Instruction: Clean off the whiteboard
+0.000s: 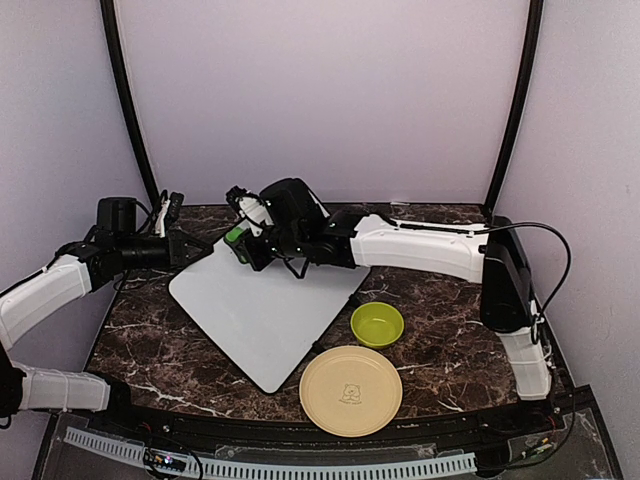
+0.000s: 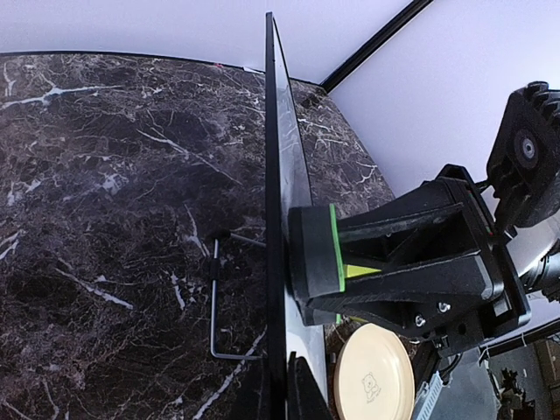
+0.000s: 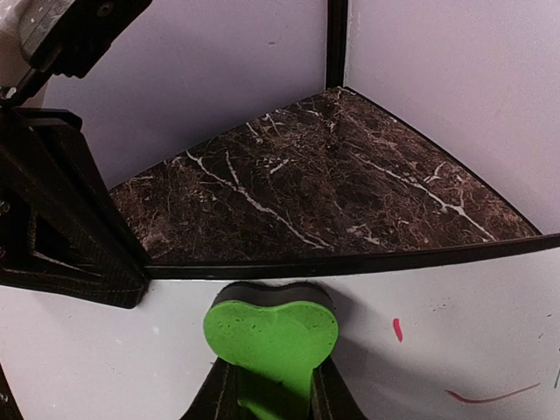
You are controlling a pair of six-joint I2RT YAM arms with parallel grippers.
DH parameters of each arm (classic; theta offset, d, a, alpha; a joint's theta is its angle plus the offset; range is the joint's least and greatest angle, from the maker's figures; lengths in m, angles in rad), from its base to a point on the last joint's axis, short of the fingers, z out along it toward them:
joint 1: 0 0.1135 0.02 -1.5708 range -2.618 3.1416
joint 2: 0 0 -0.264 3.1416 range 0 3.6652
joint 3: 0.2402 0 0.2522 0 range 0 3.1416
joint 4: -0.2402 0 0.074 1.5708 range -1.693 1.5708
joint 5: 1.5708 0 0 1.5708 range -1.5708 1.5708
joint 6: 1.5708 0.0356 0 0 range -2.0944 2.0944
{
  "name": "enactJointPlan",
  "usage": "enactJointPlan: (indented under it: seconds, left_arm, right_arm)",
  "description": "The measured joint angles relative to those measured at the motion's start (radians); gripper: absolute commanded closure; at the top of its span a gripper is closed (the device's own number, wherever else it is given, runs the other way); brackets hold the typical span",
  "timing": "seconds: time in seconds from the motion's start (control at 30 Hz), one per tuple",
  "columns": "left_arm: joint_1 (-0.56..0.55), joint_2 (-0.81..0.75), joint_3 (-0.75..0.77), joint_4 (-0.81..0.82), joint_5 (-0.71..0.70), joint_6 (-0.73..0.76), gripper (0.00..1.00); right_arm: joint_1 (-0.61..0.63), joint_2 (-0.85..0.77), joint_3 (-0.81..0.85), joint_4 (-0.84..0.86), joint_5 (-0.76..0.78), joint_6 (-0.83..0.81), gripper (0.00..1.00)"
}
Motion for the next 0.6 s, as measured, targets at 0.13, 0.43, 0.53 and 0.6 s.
enactJointPlan:
  seconds: [0.13, 0.43, 0.53, 0.6]
  left_arm:
    - [0.000, 0.000, 0.000, 0.000, -0.001, 0.001, 1.00]
    - [0.000, 0.000, -0.001, -0.001, -0.012, 0.003, 1.00]
    - [0.000, 0.000, -0.001, -0.001, -0.012, 0.003, 1.00]
    - [0.000, 0.000, -0.001, -0.001, -0.011, 0.003, 1.00]
  right_arm:
    - [-0.006, 0.000, -0.004, 0.000, -0.013, 0.008, 1.00]
    - [-0.112, -0.052, -0.130, 0.060, -0.053, 0.048, 1.00]
    - [-0.136, -0.067, -0.163, 0.069, -0.053, 0.055, 1.00]
    - [-0.136, -0.074, -0.178, 0.077, -0.050, 0.056, 1.00]
